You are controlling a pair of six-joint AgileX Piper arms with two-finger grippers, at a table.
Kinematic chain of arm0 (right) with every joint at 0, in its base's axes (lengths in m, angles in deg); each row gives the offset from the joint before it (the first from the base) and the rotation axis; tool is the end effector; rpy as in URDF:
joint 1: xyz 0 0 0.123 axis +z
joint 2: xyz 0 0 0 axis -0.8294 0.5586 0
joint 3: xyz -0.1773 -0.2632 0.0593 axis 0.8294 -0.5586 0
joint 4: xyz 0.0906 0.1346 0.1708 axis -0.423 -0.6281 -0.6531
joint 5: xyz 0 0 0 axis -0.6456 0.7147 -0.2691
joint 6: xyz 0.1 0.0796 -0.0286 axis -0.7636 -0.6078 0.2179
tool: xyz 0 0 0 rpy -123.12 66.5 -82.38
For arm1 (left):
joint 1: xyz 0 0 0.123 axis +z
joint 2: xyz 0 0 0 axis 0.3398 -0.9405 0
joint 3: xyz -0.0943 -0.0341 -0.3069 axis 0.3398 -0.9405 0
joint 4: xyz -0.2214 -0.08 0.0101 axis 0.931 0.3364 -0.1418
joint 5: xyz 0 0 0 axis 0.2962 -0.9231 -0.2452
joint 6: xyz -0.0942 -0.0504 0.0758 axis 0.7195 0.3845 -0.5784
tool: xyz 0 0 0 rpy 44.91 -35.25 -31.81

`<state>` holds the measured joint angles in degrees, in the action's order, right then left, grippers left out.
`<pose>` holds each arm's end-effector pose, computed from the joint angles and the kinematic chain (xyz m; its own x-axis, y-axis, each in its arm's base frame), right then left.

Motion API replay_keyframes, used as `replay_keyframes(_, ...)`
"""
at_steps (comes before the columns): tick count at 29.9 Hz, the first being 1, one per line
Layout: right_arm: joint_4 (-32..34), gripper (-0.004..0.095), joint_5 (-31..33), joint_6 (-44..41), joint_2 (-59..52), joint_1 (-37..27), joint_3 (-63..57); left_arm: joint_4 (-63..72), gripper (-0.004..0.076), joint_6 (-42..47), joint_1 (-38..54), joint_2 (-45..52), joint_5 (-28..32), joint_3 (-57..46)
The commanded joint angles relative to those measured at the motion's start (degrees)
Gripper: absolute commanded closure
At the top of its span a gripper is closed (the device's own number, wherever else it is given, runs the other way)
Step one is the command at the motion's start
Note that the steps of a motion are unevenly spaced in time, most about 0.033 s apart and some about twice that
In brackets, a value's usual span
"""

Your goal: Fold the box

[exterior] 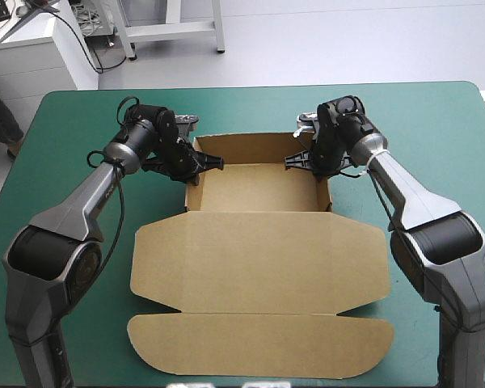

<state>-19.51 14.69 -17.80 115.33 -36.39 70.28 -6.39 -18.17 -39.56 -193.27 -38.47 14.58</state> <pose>0.4335 0.1519 0.2640 -0.9604 -0.0976 -0.2610 -0.1119 0.9929 0.0406 0.4094 -0.1643 0.2695 -0.9602 0.1162 -0.2539 0.1652 0.9695 -0.1808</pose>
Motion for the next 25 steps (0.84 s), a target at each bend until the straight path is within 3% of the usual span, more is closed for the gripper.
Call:
replay_keyframes(1, -1.3, 0.0906, 1.2, 1.6, -2.4, 0.3, 1.1, 2.4, 0.0732, -2.2, -0.8, 1.2, -1.4, 0.8)
replay_keyframes(5, -1.3, 0.0851, 1.2, 1.6, -2.9, 0.3, 1.1, 2.5, 0.0707, -2.2, -0.8, 1.2, -1.9, 0.8)
replay_keyframes(11, 1.3, 0.0530, 1.2, -0.7, -3.8, 0.3, 1.2, 2.5, 0.0562, -2.4, -0.8, 1.2, -3.7, 0.8)
replay_keyframes(14, 2.1, 0.0432, 1.2, -0.7, -4.1, 0.3, 1.2, 2.5, 0.0472, -4.0, -0.8, 1.2, -5.5, 1.0)
replay_keyframes(20, 3.7, 0.0416, 1.2, -0.9, -4.8, 0.3, 1.2, 2.5, 0.0299, -4.9, -0.8, 1.2, -7.5, 6.3)
replay_keyframes(25, 3.8, 0.0416, 1.2, -0.9, -5.4, 0.3, 1.8, 3.1, 0.0274, -6.3, -0.8, 1.2, -7.5, 9.0)
